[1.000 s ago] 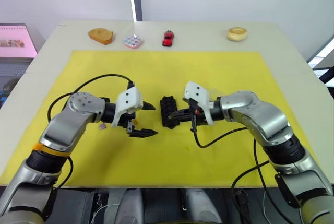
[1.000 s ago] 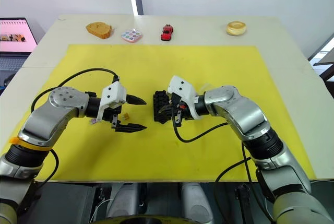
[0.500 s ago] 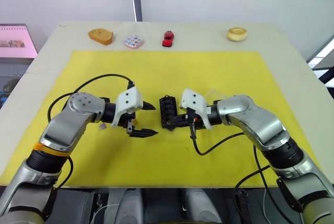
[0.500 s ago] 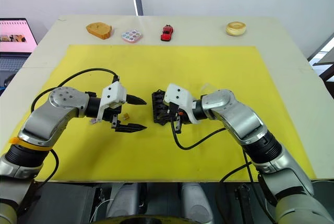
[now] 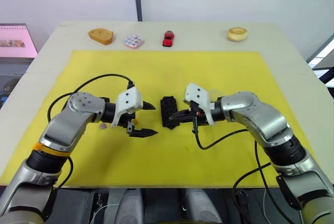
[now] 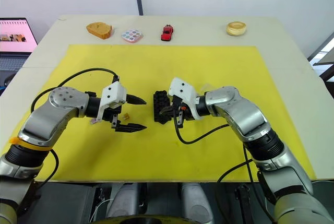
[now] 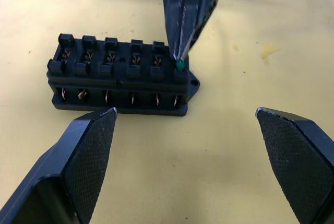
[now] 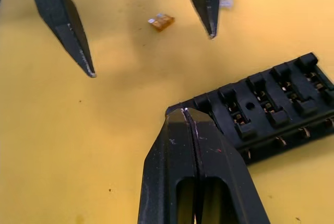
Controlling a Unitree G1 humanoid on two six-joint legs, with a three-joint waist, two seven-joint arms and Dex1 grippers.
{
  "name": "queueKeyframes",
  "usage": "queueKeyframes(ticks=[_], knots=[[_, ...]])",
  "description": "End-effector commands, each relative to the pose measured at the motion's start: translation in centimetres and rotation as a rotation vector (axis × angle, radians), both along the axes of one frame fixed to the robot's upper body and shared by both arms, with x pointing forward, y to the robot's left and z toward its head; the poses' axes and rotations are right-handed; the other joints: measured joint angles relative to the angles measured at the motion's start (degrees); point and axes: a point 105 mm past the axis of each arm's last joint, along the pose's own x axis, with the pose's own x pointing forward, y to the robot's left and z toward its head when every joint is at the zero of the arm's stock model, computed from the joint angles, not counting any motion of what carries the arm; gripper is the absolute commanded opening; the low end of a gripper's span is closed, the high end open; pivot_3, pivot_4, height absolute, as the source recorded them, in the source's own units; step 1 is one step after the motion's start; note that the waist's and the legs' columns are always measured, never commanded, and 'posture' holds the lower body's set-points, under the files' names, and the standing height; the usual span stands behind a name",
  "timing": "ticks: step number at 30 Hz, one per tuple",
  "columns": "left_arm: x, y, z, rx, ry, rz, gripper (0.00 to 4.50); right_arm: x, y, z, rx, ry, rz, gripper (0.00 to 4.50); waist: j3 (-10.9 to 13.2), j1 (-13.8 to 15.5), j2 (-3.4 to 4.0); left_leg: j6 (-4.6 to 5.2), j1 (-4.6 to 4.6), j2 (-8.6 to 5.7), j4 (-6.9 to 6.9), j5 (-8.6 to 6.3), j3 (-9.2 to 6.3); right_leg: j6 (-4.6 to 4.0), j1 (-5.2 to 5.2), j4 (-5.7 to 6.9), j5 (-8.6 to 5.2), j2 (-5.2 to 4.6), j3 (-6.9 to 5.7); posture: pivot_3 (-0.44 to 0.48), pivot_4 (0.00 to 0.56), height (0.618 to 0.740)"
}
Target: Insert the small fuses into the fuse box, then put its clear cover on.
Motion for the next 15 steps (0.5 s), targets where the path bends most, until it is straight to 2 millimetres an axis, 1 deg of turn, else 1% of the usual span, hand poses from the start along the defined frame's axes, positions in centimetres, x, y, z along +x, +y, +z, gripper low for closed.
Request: queueKeyframes(ticks=[1, 5, 8, 11, 12, 14, 15], knots=[[0.2, 0.2, 0.9, -0.007, -0.044, -0.002, 4.5, -0.2, -0.1, 2.9, 0.066, -0.047, 0.01, 0.01, 0.0, -0.02, 0.0, 0.0, 0.0, 0.0, 0.0, 0.0, 0.0, 0.0, 0.0, 0.0, 0.0, 0.0, 0.0, 0.0, 0.15, 0.74], [0.3, 0.6, 1.3, -0.015, -0.047, 0.006, 4.5, -0.6, -0.8, 4.2, 0.08, -0.074, 0.005, 0.01, 0.0, 0.03, 0.0, 0.0, 0.0, 0.0, 0.0, 0.0, 0.0, 0.0, 0.0, 0.0, 0.0, 0.0, 0.0, 0.0, 0.15, 0.74], [0.5, 1.1, 1.8, -0.022, -0.052, 0.017, 4.5, -0.6, -2.0, 4.9, 0.076, -0.127, -0.027, 0.01, 0.0, 0.02, 0.0, 0.0, -0.01, 0.0, 0.0, 0.0, -0.01, 0.0, 0.0, -0.01, 0.0, 0.0, -0.01, 0.0, 0.15, 0.74], [0.6, 1.8, 2.6, -0.041, -0.054, 0.034, 4.5, -0.7, -3.5, 5.2, 0.053, -0.175, -0.064, 0.01, 0.0, 0.06, 0.0, 0.0, -0.01, 0.0, 0.0, 0.0, 0.0, 0.0, 0.0, -0.01, -0.01, 0.0, -0.01, 0.0, 0.15, 0.74], [0.6, 2.3, 2.9, -0.043, -0.054, 0.041, 4.5, -0.7, -4.4, 5.6, 0.064, -0.22, -0.091, 0.01, 0.0, 0.07, 0.0, 0.0, -0.02, 0.0, 0.0, 0.0, 0.0, 0.01, 0.0, -0.01, -0.01, 0.0, 0.0, 0.0, 0.15, 0.74], [0.5, 3.7, 3.7, -0.047, -0.052, 0.063, 4.5, -1.2, -6.7, 5.5, 0.012, -0.249, -0.131, 0.01, 0.01, 0.09, 0.0, 0.0, -0.02, 0.0, 0.0, 0.0, 0.0, 0.01, 0.0, -0.02, -0.01, 0.0, -0.01, 0.0, 0.15, 0.74], [0.4, 4.4, 4.0, -0.047, -0.046, 0.076, 4.5, -1.6, -7.8, 5.3, -0.021, -0.249, -0.142, 0.25, 0.01, 0.1, 0.0, 0.0, -0.04, 0.0, -0.01, 0.0, 0.0, 0.02, -0.02, -0.03, -0.01, 0.0, -0.01, 0.0, 0.15, 0.74]])
